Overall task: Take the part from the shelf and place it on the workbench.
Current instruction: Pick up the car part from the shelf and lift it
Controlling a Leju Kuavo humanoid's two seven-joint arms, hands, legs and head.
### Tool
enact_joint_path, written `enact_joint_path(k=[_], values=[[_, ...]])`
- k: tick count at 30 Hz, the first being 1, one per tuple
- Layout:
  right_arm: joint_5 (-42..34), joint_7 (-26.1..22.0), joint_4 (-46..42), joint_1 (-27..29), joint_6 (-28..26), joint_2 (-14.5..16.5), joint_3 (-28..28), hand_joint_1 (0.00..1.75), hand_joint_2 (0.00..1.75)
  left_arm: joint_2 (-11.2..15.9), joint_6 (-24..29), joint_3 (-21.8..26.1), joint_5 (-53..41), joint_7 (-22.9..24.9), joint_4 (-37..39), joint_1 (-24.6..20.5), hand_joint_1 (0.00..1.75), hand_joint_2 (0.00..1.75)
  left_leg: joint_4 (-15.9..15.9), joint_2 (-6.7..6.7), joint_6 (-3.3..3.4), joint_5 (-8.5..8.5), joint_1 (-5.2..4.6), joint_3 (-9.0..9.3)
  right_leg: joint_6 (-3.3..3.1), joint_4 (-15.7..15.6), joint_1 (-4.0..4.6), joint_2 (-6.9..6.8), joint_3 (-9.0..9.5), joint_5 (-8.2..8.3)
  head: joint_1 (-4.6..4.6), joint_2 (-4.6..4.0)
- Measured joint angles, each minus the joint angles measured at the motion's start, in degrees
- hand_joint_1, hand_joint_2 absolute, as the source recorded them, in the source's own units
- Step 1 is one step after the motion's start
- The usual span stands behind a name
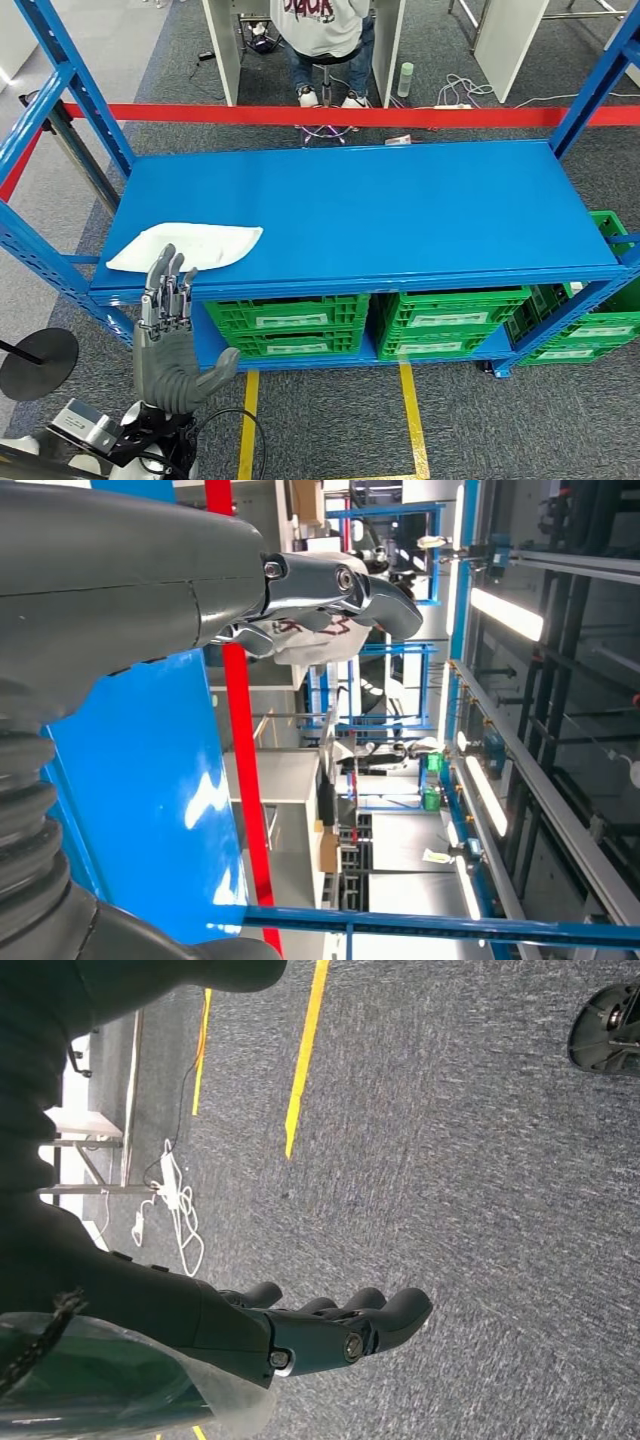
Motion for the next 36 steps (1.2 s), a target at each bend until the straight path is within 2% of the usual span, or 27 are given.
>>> enact_joint_path(k=[17, 23, 27, 31, 36], values=[[0.3, 0.0, 0.0, 0.0, 0.0, 0.0, 0.0, 0.0, 1.75, 0.0, -0.2, 0.1, 1.6, 0.4, 0.0, 0.3, 0.0, 1.75, 0.0, 0.0, 0.0, 0.0, 0.0, 0.0, 0.0, 0.0, 0.0, 0.0, 0.0, 0.0, 0.0, 0.0], [0.9, -0.5, 0.0, 0.0, 0.1, 0.0, 0.0, 0.0, 1.75, 0.6, -1.4, 2.2, 2.8, 1.7, -0.1, -0.6, 0.0, 1.75, 0.0, 0.0, 0.0, 0.01, 0.0, 0.0, 0.0, 0.0, 0.0, 0.0, 0.0, 0.0, 0.0, 0.0], [0.9, -0.9, 0.0, 0.0, 0.3, 0.0, 0.0, 0.0, 1.75, 2.3, -1.1, 4.4, -3.4, 5.3, -0.1, -2.1, 0.0, 1.75, 0.0, 0.0, -0.01, 0.02, 0.01, 0.01, 0.0, 0.0, 0.01, 0.01, 0.0, 0.0, 0.0, 0.0], [0.9, -1.1, 0.0, 0.0, 0.9, 0.0, 0.0, 0.0, 1.75, 5.5, -1.7, 6.6, -11.3, 9.4, 0.9, -4.8, 0.0, 1.75, 0.0, 0.0, -0.04, 0.04, 0.01, 0.02, 0.0, 0.0, 0.01, 0.01, 0.0, 0.01, 0.0, 0.01], [0.9, -1.2, 0.0, -0.1, 1.0, 0.0, 0.0, 0.0, 1.75, 8.5, -1.4, 8.5, -16.4, 11.4, 2.7, -7.5, 0.0, 1.75, 0.0, 0.0, -0.05, 0.05, 0.01, 0.02, -0.01, 0.0, 0.01, 0.04, 0.0, 0.01, 0.0, 0.01]])
